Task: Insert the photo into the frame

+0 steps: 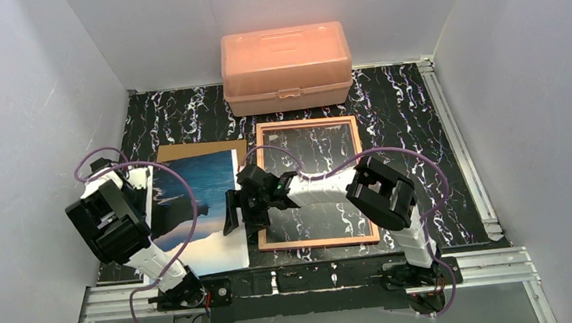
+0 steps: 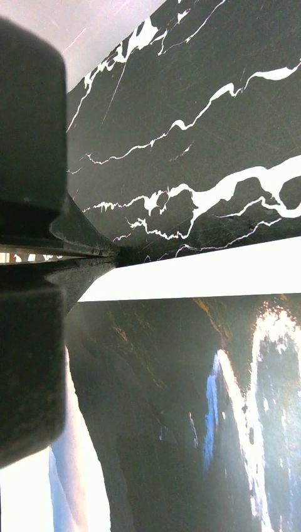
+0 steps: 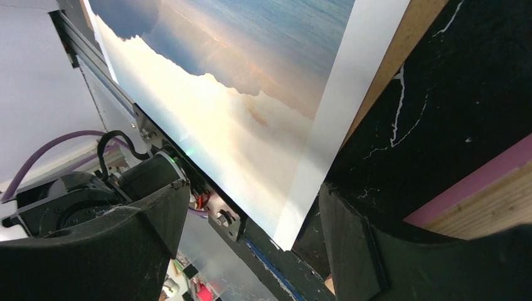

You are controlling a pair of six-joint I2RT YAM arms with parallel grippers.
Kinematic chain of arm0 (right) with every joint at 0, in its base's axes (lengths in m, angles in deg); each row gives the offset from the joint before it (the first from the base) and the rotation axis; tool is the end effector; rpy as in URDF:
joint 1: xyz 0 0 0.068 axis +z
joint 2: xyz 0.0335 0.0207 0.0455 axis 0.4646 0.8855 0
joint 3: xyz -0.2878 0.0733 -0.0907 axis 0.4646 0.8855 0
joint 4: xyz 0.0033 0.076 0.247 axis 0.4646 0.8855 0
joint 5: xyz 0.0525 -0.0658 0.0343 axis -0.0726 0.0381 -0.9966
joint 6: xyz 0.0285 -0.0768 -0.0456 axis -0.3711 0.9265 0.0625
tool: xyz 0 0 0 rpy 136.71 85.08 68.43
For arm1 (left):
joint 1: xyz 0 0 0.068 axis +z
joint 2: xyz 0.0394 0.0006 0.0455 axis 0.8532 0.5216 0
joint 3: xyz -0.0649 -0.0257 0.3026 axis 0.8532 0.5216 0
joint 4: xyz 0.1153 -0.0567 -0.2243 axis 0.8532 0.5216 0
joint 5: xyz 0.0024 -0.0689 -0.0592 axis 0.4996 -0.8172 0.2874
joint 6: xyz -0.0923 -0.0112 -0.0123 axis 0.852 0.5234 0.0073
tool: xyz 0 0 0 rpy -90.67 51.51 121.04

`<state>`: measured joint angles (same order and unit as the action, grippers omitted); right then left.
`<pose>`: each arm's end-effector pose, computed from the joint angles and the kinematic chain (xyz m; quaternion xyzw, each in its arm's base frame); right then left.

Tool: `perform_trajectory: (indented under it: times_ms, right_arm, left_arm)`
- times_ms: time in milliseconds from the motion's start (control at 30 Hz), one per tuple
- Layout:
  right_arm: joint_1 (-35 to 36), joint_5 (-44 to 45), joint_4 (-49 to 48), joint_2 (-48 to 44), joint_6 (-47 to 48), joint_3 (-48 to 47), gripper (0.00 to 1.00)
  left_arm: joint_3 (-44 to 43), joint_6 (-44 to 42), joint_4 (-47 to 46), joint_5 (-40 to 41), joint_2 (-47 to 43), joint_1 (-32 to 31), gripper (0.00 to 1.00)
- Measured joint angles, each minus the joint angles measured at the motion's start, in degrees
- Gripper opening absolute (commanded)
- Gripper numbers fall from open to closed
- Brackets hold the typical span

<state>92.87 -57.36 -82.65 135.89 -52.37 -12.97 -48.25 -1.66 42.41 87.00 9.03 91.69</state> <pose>0.1869 0.4632 0.1632 -0.1073 0.9091 0.3983 0.0575 0.2689 0.1711 0.1550 0.0316 0.9923 0.0489 0.1093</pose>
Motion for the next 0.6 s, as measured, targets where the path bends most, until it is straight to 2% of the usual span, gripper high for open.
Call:
perform_trajectory:
  times_ms: [600]
  right_arm:
    - [-1.01, -2.78, -8.22, -2.19, -4.46, 3.61, 0.81]
  left_arm:
    - [0.09, -0.04, -0.04, 0.0, -0.11, 0.02, 0.0]
